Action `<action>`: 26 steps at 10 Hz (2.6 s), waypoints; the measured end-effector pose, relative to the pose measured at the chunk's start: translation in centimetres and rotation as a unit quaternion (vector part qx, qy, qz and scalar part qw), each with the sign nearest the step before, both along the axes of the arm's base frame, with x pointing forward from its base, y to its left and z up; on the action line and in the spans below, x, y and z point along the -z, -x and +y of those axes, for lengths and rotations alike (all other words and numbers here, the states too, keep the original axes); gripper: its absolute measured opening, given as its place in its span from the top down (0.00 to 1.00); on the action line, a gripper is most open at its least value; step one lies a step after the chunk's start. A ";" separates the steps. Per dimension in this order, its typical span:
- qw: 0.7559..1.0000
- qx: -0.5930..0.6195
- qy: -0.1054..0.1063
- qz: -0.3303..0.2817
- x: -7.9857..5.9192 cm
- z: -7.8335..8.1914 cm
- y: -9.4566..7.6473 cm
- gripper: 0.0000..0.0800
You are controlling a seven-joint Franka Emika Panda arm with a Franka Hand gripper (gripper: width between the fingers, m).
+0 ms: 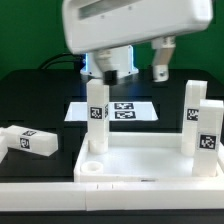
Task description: Assemble desk
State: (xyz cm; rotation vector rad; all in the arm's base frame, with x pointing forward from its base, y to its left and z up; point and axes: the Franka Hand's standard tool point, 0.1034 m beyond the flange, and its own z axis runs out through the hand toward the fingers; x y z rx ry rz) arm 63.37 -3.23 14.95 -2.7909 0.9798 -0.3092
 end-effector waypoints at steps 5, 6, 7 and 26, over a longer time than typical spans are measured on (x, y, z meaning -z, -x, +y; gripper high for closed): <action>0.991 -0.126 0.051 -0.013 0.9 -1.0 0.6 0.19; 0.984 -0.164 0.064 -0.014 0.9 -1.2 0.7 0.19; 0.972 -0.219 0.079 -0.014 1.6 -2.2 1.4 0.19; 0.771 -0.624 0.117 0.045 6.1 -13.2 8.8 0.19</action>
Offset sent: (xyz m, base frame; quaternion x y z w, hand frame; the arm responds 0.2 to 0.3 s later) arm 0.0000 0.0000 0.0000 0.0000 0.0000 -0.1296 0.9916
